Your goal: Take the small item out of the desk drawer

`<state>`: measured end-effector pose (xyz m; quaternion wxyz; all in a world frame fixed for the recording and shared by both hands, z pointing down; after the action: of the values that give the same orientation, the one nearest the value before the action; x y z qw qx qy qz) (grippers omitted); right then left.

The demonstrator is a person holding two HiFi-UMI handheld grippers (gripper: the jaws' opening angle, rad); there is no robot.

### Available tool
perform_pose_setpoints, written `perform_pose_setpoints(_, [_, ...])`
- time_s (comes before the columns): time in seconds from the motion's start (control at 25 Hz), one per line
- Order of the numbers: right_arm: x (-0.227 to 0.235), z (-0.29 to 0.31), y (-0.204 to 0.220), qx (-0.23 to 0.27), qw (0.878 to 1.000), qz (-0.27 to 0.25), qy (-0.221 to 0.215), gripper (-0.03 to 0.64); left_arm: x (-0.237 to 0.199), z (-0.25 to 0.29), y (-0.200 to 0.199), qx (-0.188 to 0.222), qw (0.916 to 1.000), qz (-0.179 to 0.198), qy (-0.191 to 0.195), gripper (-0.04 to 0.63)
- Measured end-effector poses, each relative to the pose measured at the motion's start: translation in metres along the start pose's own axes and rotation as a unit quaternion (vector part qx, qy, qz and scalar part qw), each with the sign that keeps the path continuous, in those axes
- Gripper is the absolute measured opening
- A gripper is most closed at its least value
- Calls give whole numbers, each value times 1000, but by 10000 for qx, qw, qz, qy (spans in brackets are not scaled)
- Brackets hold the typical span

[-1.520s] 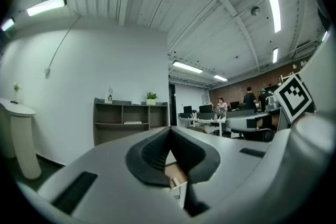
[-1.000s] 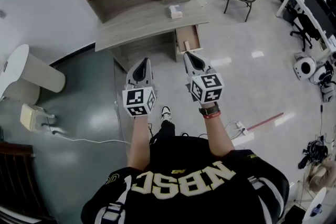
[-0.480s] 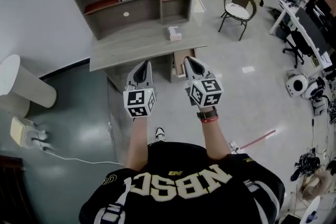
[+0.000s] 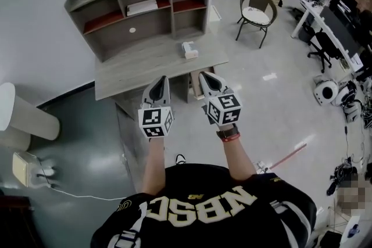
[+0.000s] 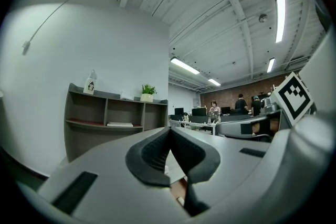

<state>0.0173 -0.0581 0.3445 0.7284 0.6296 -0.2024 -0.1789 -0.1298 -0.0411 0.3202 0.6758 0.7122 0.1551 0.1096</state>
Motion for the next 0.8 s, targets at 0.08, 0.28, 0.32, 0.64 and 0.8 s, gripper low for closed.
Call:
perform_pose_setpoints(0.08, [1, 12, 1, -19, 10000, 21, 45, 9, -8, 9, 2, -28, 10000, -1, 66, 6])
perform_pose_setpoints(0.28, [-1, 42, 2, -23, 9999, 46, 114, 9, -30, 28, 6, -41, 9998, 10, 201, 6])
perform_pose_setpoints(0.32, [-2, 47, 3, -16, 9999, 53, 129, 9, -34, 31, 6, -43, 9997, 20, 226, 6])
perform_pose_setpoints(0.64, [-10, 71, 14, -169, 9995, 67, 250, 9, -56, 43, 23, -210, 9990, -25, 395, 6])
perform_pose_setpoints(0.8, [-1, 70, 27, -298, 9988, 148, 372, 9, -50, 49, 39, -376, 9975, -120, 584, 6])
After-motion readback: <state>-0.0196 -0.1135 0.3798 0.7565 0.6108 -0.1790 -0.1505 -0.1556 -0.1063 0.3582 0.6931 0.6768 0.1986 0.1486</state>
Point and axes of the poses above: the fingertips, and each gripper's own axes: z forward along the fingers, x to its right, y out of its underside, the point moved 2 cm from there along -z, backward along the fingers, and after that the axes turned 2 degrees about -x, right-handed, at the moved point
